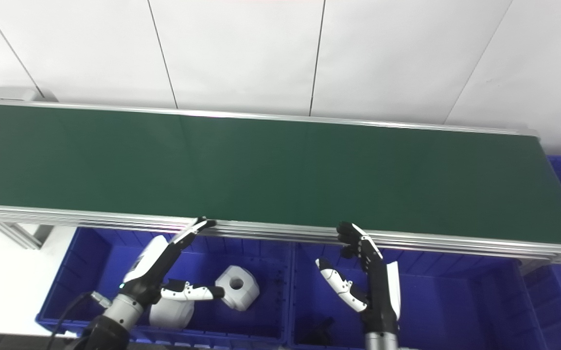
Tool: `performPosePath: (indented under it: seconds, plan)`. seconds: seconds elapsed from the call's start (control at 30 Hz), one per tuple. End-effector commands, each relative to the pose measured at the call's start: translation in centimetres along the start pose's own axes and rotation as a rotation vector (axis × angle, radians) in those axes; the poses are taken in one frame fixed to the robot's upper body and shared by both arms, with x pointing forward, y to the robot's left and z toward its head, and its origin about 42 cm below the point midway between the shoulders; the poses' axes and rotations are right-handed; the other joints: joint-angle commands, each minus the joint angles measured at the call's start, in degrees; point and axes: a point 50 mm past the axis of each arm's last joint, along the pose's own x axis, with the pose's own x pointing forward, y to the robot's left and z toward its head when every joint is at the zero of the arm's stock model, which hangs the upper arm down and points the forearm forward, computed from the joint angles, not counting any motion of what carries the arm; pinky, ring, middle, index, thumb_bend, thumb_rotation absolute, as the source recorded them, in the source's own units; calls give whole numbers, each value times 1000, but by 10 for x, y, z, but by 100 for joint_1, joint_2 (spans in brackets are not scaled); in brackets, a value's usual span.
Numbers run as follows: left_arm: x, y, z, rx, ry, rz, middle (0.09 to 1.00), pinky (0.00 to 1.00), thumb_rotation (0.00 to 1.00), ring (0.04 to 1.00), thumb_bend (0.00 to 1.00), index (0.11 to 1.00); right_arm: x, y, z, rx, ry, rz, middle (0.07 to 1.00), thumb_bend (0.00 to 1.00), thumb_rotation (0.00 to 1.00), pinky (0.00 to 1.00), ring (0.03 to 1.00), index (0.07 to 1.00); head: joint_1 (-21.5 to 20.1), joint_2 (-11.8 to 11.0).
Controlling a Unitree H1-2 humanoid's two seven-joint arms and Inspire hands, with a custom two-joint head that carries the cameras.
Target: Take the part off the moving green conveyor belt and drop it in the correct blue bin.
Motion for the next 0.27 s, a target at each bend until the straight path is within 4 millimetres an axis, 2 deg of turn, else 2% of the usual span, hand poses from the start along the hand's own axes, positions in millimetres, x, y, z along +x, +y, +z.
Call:
performPosePath:
  seconds: [0.0, 0.03, 0.23]
  plan:
    - [10, -5, 18, -103, -106, 13, 989, 877, 453, 957, 709, 937, 2, -1, 12, 11, -83, 19, 798, 646, 424, 750, 788, 798, 14, -9]
    - [12, -11, 20, -146, -114, 9, 989, 879, 530, 960, 731, 958, 1, -1, 12, 1, -85, 30, 802, 662, 428, 754, 790, 804, 14, -9]
    - [19, -47, 34, -403, -165, 6, 986, 906, 542, 958, 773, 974, -4, -4, 12, -81, -84, 60, 802, 696, 458, 752, 791, 811, 160, -14]
